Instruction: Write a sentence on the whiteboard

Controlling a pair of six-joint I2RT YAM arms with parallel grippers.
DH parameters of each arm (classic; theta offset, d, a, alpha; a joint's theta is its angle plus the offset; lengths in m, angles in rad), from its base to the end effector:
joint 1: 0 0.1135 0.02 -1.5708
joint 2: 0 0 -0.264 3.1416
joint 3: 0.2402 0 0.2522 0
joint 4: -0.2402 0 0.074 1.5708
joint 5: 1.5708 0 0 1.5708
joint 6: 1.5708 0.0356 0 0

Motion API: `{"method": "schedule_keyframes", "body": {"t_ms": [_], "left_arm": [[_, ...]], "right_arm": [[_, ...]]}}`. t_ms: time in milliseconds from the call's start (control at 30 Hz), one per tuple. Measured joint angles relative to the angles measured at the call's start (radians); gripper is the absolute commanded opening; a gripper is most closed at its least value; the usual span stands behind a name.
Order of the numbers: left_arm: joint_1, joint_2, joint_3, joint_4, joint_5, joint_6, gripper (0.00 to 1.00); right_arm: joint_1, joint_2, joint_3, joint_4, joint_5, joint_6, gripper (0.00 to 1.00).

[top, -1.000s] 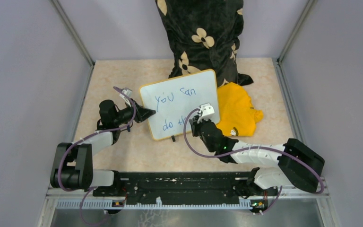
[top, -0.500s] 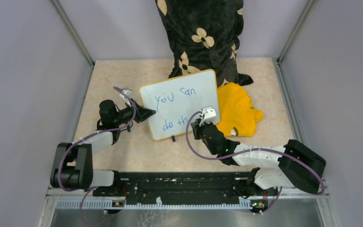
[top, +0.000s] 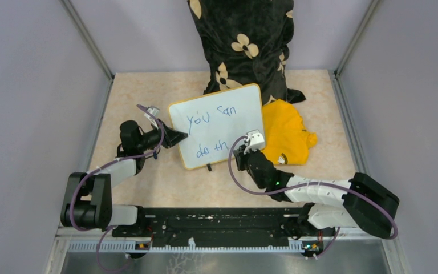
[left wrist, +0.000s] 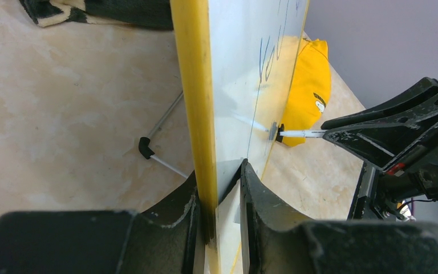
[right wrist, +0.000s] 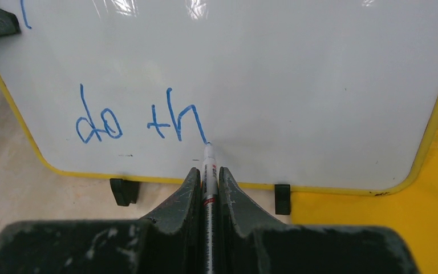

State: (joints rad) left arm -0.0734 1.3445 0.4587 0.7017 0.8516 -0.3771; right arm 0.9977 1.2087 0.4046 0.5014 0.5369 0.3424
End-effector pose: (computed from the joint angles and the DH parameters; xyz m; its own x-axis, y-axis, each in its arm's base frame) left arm 0.2554 -0.0456 0.2012 -0.4591 -0.2095 -0.8633 0.6635 0.5654 -0.4900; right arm 0.1452 0.1913 0.1944 -0.3058 0.0582 -0.9503 -0.3764 0.9094 0.1769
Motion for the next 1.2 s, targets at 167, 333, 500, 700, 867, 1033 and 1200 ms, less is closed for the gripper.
{"method": "schedule_keyframes", "body": {"t_ms": [167,333,500,700,867,1033,1200], "left_arm": [[0.000,0.000,0.000,0.000,0.000,0.000,0.00],[0.000,0.000,0.000,0.000,0.000,0.000,0.00],[0.000,0.000,0.000,0.000,0.000,0.000,0.00],[-0.001,0.000,0.001,-0.002,0.000,0.000,0.00],[-0.001,0.000,0.001,-0.002,0.000,0.000,0.00],[-0.001,0.000,0.002,-0.002,0.000,0.000,0.00],[-0.001,0.000,0.002,-0.003,0.000,0.000,0.00]], "right_arm": [[-0.001,-0.061,0.002,-0.010,0.011,-0.003,0.00],[-0.002,-0.068,0.011,-0.015,0.025,-0.021,0.00],[-0.011,-0.048,0.033,-0.011,0.028,-0.028,0.00],[-0.013,-0.020,0.045,-0.006,0.028,-0.028,0.00],[-0.014,-0.001,0.050,-0.001,0.027,-0.032,0.00],[-0.022,0.011,0.050,0.007,0.027,-0.035,0.00],[-0.024,0.018,0.050,0.010,0.025,-0.035,0.00]]}}
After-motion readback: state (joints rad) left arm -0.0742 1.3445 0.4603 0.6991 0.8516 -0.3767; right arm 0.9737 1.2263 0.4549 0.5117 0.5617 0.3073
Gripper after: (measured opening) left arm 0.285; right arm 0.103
